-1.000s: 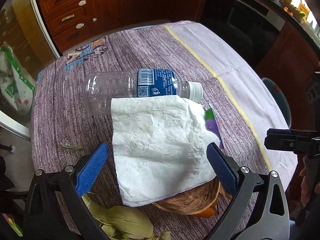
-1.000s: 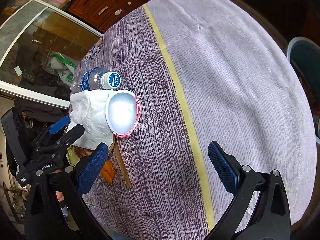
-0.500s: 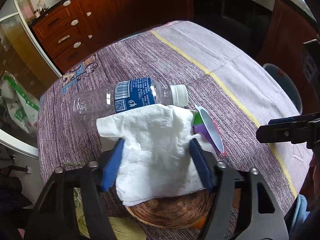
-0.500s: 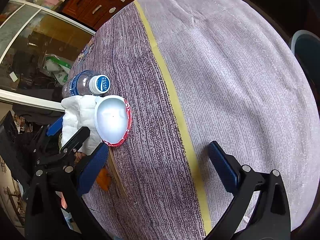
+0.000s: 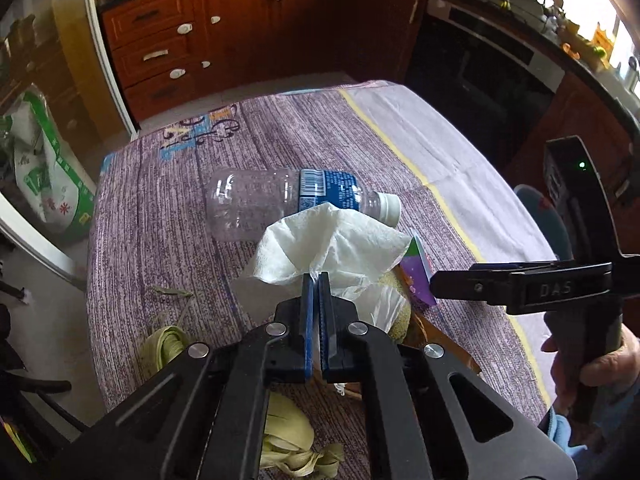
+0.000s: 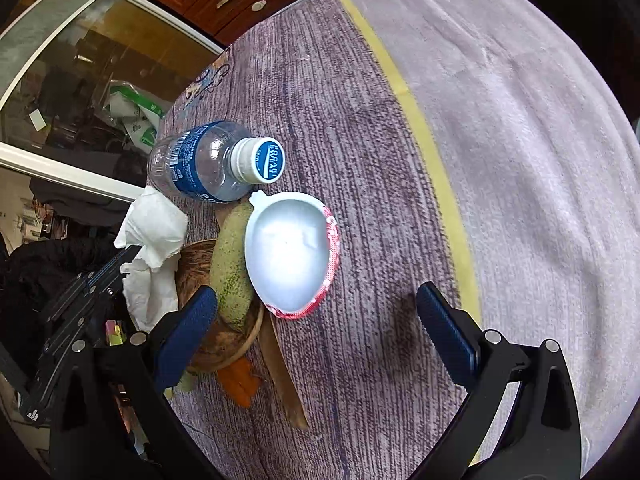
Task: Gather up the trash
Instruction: 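Grasp the white red-rimmed cup with the right tool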
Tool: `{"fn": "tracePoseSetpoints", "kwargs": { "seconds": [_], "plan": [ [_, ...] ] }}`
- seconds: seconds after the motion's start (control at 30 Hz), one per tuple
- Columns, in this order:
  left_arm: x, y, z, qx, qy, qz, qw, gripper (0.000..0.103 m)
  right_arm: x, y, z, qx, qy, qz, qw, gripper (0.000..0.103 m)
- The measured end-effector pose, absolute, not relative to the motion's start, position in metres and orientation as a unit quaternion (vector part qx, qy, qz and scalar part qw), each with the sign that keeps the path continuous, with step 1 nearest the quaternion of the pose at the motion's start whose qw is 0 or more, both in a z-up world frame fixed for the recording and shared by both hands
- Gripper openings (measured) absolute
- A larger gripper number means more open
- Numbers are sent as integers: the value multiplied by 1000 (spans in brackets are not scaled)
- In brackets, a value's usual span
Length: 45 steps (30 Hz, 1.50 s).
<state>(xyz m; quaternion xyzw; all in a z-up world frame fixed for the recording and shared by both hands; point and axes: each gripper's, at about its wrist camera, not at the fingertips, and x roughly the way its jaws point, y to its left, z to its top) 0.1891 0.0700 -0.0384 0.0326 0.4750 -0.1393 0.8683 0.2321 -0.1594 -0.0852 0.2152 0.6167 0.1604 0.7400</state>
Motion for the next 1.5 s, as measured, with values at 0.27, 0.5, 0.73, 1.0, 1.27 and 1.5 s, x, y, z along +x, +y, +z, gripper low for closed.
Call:
{"fn": "tracePoseSetpoints", "kwargs": {
  "seconds": [0.27, 0.5, 0.73, 1.0, 1.27, 1.5],
  "plan": [
    [186, 87, -40, -4, 483, -141, 864, 3, 240, -140, -87, 189, 588, 162, 770, 96],
    [188, 86, -37, -17, 480, -144, 865, 3, 238, -141, -85, 163, 579, 164, 782, 37],
    [183, 77, -18, -15, 463, -141, 875, 3, 229, -165, -70, 204, 566, 170, 780, 6],
    [179, 42, 2, 13, 451, -154, 879, 3, 216, -194, -50, 221, 550, 186, 783, 6],
    [171, 48, 2, 7, 454, -140, 880, 3, 213, -173, -58, 177, 547, 194, 795, 55],
    [173, 64, -3, -10, 461, -137, 877, 3, 221, -152, -79, 143, 571, 187, 787, 55]
  ]
}}
